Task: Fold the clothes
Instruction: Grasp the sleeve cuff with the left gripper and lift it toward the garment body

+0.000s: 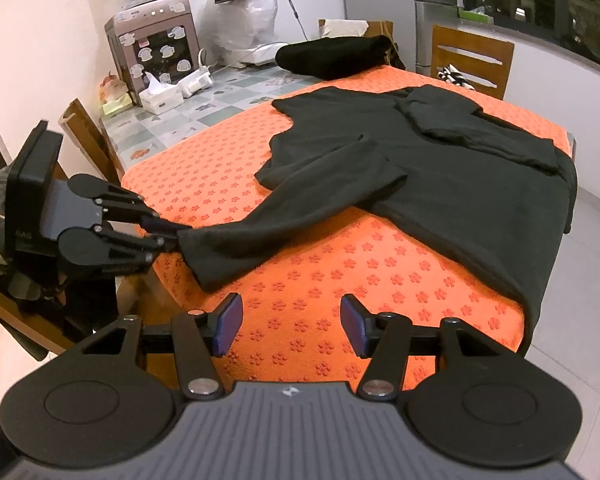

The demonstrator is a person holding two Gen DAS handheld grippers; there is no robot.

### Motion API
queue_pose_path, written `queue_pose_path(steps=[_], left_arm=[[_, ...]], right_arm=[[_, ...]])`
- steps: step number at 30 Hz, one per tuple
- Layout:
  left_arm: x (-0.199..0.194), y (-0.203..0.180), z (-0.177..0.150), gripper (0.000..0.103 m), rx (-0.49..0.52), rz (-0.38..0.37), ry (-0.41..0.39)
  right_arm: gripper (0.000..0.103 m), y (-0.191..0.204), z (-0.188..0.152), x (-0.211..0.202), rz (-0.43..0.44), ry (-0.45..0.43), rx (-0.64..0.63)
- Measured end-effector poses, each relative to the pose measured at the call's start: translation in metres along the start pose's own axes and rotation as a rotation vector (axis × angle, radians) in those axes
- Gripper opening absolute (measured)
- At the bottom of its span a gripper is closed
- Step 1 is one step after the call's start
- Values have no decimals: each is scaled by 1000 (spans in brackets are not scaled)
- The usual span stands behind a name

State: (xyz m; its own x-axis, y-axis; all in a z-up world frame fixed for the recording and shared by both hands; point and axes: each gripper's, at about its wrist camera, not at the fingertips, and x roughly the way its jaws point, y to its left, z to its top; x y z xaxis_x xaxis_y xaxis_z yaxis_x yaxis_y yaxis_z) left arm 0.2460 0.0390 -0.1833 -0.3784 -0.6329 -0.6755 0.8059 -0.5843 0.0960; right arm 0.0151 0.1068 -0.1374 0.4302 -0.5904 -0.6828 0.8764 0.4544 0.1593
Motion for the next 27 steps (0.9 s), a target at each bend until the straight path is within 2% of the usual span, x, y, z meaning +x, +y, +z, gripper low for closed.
queue_pose_path(steps=[4, 11, 21, 27], left_arm=[[-9, -8, 24, 11, -28, -21, -11], [-23, -29, 57, 8, 7, -17, -53], [-16, -39, 74, 8, 44, -44, -34], [-16, -44, 82, 8, 60, -52, -24]], right_arm=[[61, 3, 3, 1, 6, -11, -9], [61, 9, 7, 4, 16, -29, -24], [61, 8, 8, 4, 1, -64, 49], [61, 15, 10, 15, 23, -81, 87]])
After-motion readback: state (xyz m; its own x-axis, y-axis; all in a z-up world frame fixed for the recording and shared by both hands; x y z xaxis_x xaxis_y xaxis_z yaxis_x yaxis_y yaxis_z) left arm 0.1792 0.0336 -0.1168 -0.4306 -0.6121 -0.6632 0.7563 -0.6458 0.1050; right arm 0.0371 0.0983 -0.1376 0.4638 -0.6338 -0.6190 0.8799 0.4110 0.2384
